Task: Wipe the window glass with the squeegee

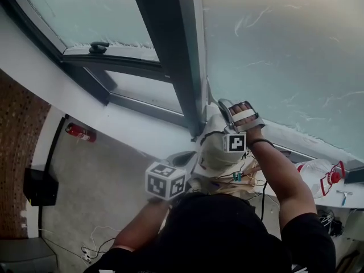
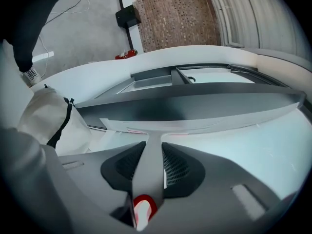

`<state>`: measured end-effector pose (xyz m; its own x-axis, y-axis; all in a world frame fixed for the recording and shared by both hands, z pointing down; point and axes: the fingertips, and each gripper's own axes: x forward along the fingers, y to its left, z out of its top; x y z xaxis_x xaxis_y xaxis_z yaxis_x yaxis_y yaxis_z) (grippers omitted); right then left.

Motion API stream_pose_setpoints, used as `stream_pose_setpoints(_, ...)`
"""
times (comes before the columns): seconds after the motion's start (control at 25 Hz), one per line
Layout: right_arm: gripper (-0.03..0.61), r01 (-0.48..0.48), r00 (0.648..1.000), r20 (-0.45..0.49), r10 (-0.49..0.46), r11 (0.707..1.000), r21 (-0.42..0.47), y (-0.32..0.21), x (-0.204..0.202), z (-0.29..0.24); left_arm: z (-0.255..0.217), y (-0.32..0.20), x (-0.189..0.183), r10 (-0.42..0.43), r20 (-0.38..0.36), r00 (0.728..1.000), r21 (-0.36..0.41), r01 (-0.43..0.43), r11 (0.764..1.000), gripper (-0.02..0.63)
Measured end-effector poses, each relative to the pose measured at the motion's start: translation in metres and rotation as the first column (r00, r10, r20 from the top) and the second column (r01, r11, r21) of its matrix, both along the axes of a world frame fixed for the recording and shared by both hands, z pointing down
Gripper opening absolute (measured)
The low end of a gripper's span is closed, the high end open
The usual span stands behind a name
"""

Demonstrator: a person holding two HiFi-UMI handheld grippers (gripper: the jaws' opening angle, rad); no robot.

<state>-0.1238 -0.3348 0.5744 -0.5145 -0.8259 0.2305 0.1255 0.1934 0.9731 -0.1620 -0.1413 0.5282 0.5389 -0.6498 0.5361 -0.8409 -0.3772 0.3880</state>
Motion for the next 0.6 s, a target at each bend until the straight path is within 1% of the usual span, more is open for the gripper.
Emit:
stream_pose_setpoints(0.16,0.123,-0.025,0.999,0.031,0.025,1.000,-0.001,-0.012,-0.006,0.008,0.001,-0.001,-0.014,-0.019,0.013,1.000,-0.011,0.020,1.000,0.000)
stream_pose_setpoints(0.32,0.123,-0.019,0.998,0.054,0.018,1.000,0.008,-0.014,-0.012,0.009,0.002,-0.002,-0.019,-0.017,0.028,0.999,-0.020,0.017,1.000,0.000)
stream_pose_setpoints(0.6,0.123,-0.058,0.997,0.043,0.057,0.998,0.003,-0.025,0.008,0.016,0.001,-0.009,-0.014,0.008,0.044,0.999,-0.022,-0.007,1.000,0.000)
